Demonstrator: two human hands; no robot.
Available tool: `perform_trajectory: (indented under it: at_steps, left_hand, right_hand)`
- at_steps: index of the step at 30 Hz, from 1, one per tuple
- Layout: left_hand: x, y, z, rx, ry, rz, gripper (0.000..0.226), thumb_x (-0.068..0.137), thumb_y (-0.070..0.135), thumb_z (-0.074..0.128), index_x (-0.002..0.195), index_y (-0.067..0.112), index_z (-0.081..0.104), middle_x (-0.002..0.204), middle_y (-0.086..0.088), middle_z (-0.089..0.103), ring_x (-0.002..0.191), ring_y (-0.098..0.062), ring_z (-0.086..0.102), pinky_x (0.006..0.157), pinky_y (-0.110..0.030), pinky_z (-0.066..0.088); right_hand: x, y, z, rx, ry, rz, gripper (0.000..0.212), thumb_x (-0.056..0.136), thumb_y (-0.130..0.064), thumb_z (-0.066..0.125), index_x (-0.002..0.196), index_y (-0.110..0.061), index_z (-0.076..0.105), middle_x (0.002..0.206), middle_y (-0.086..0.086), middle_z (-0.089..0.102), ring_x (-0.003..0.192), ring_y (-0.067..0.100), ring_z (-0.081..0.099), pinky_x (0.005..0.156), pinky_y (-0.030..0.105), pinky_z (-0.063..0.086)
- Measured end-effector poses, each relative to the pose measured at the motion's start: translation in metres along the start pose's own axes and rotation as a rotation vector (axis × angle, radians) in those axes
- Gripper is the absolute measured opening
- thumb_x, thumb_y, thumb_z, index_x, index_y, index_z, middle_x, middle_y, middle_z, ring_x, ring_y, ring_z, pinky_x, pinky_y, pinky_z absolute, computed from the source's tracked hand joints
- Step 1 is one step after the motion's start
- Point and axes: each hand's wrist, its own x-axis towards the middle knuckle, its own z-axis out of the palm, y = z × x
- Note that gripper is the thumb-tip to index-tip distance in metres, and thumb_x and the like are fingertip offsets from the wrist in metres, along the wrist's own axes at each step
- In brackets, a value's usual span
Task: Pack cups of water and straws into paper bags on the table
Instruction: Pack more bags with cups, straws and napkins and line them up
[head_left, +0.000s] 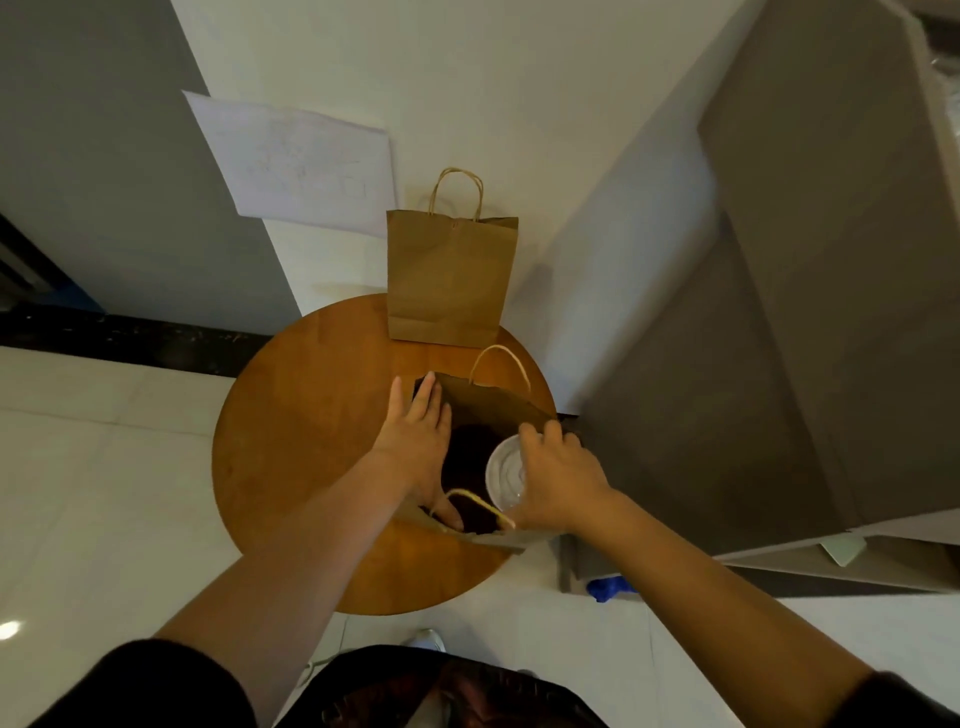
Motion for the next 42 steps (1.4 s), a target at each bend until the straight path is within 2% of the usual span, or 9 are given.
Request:
perform_trajectory:
  at_steps: [7, 12, 15, 18, 21, 23, 29, 36, 42]
  left_hand:
    - [-0.006, 0.002, 0.001, 0.029, -0.038, 0.053, 0.137, 0.055, 0.092, 0.044, 0.149, 0.007, -0.006, 0.156, -0.018, -0.012, 0.137, -0.042, -0.027, 0.102, -0.066, -0.017]
    - [-0.009, -0.001, 0.0, 0.046, -0.075, 0.111, 0.138, 0.054, 0.092, 0.048, 0.149, 0.008, -0.007, 0.156, -0.018, -0.012, 0.137, -0.043, -0.026, 0.102, -0.066, -0.018]
    - [-0.01, -0.003, -0.003, 0.028, -0.114, 0.149, 0.131, 0.057, 0.089, 0.049, 0.151, 0.015, -0.004, 0.157, -0.015, -0.011, 0.138, -0.042, -0.024, 0.101, -0.066, -0.019]
    - [-0.011, 0.0, -0.008, 0.067, -0.179, 0.175, 0.104, 0.07, 0.078, 0.053, 0.151, 0.025, 0.015, 0.158, -0.012, -0.004, 0.138, -0.042, -0.025, 0.1, -0.068, -0.019]
    - [-0.01, 0.007, -0.015, 0.09, -0.211, 0.175, 0.056, 0.091, 0.046, 0.051, 0.142, 0.025, 0.039, 0.159, -0.01, 0.005, 0.14, -0.039, -0.021, 0.1, -0.067, -0.02]
    - [-0.009, 0.012, -0.019, 0.114, -0.242, 0.197, 0.045, 0.096, 0.031, 0.048, 0.139, 0.023, 0.043, 0.158, -0.011, 0.008, 0.142, -0.038, -0.018, 0.1, -0.065, -0.021]
    - [-0.01, 0.019, -0.026, 0.142, -0.313, 0.246, 0.033, 0.097, 0.027, 0.046, 0.126, 0.02, 0.058, 0.156, -0.014, 0.018, 0.142, -0.041, -0.011, 0.1, -0.064, -0.021]
    - [-0.012, 0.024, -0.021, 0.149, -0.321, 0.192, 0.034, 0.098, 0.035, 0.041, 0.125, 0.021, 0.057, 0.15, -0.013, 0.034, 0.141, -0.048, 0.001, 0.102, -0.067, -0.015]
    - [-0.012, 0.023, -0.019, 0.123, -0.288, 0.143, 0.034, 0.098, 0.035, 0.042, 0.124, 0.018, 0.056, 0.153, -0.021, 0.021, 0.139, -0.051, -0.001, 0.104, -0.067, -0.012]
  right_hand:
    - [0.036, -0.018, 0.007, 0.032, -0.204, 0.156, 0.102, 0.066, -0.059, 0.072, 0.142, -0.019, 0.017, 0.144, 0.013, 0.027, 0.129, 0.038, 0.037, 0.099, 0.044, 0.043]
    - [0.051, -0.035, 0.006, 0.159, -0.119, 0.188, 0.103, 0.066, -0.056, 0.074, 0.142, -0.02, 0.014, 0.145, 0.015, 0.024, 0.129, 0.038, 0.035, 0.099, 0.044, 0.04]
    - [0.058, -0.036, -0.001, 0.227, -0.042, 0.192, 0.104, 0.066, -0.059, 0.072, 0.141, -0.019, 0.013, 0.144, 0.015, 0.023, 0.128, 0.038, 0.035, 0.096, 0.042, 0.041]
    - [0.065, -0.035, -0.005, 0.255, 0.016, 0.196, 0.106, 0.062, -0.06, 0.074, 0.14, -0.02, 0.014, 0.141, 0.014, 0.025, 0.127, 0.037, 0.036, 0.093, 0.041, 0.042]
    - [0.074, -0.031, -0.003, 0.246, 0.029, 0.214, 0.105, 0.063, -0.057, 0.075, 0.139, -0.02, 0.014, 0.14, 0.013, 0.024, 0.127, 0.037, 0.035, 0.092, 0.042, 0.043]
    - [0.082, -0.027, 0.001, 0.237, -0.012, 0.219, 0.103, 0.063, -0.055, 0.077, 0.138, -0.02, 0.014, 0.141, 0.013, 0.022, 0.127, 0.038, 0.033, 0.093, 0.042, 0.042]
    - [0.102, -0.016, 0.026, 0.117, -0.179, 0.182, 0.103, 0.066, -0.047, 0.08, 0.14, -0.019, 0.014, 0.142, 0.014, 0.022, 0.128, 0.041, 0.033, 0.098, 0.047, 0.041]
    - [0.108, -0.006, 0.064, -0.12, -0.315, 0.136, 0.094, 0.082, -0.04, 0.068, 0.146, -0.013, 0.003, 0.147, 0.022, 0.017, 0.132, 0.045, 0.03, 0.104, 0.05, 0.036]
    - [0.112, -0.003, 0.068, -0.182, -0.365, 0.155, 0.09, 0.086, -0.034, 0.064, 0.147, -0.013, 0.0, 0.15, 0.022, 0.011, 0.135, 0.046, 0.024, 0.107, 0.052, 0.031]
